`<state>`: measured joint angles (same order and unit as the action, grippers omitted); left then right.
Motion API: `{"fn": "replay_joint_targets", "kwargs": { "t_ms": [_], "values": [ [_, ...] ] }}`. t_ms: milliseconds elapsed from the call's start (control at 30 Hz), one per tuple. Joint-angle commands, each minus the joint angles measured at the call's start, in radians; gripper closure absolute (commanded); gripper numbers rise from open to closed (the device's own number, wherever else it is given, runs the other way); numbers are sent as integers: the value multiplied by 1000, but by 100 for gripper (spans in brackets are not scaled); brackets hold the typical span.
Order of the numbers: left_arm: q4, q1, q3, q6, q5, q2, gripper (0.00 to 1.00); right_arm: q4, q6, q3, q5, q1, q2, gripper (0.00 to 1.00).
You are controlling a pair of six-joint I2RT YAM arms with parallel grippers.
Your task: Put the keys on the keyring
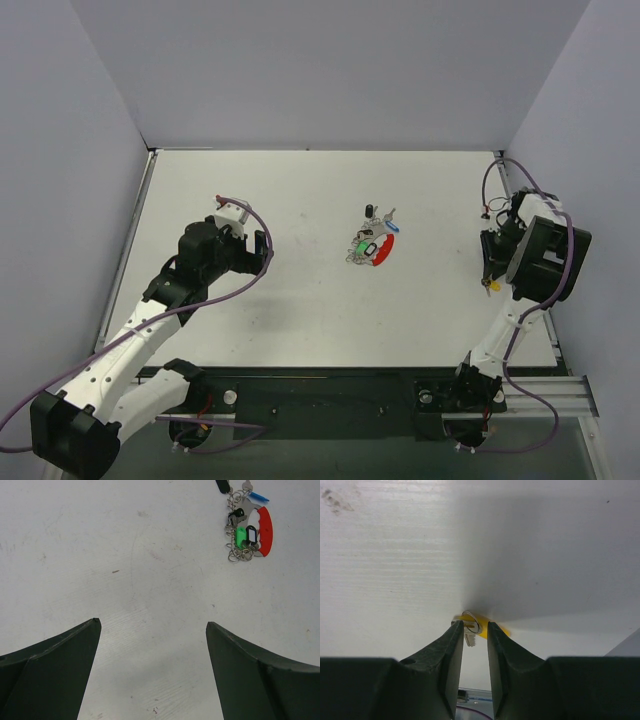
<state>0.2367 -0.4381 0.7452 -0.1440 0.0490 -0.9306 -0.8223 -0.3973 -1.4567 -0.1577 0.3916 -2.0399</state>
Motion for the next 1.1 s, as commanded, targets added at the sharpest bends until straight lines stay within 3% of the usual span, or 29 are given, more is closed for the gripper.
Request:
{"fn": "replay_joint_targets", "kwargs": {
  "t_ms": [0, 433, 667, 867, 1067],
  "values": [
    [-19, -2, 23, 15, 0, 3, 3, -67, 5, -30, -9, 7, -26, 78],
    [-20, 2, 22, 14, 3, 3, 3, -78, -8, -31, -48, 7, -22, 100],
    [-27, 10, 17, 15, 14, -1, 3, -77, -55, 16, -129, 3, 90, 100],
    [-71, 22, 6, 14, 172, -1, 5, -104, -218, 125, -330, -34, 297, 100],
    [-258, -11, -43, -8, 504, 9, 12, -317, -494, 141, -537, -177, 457, 100]
  ]
}}
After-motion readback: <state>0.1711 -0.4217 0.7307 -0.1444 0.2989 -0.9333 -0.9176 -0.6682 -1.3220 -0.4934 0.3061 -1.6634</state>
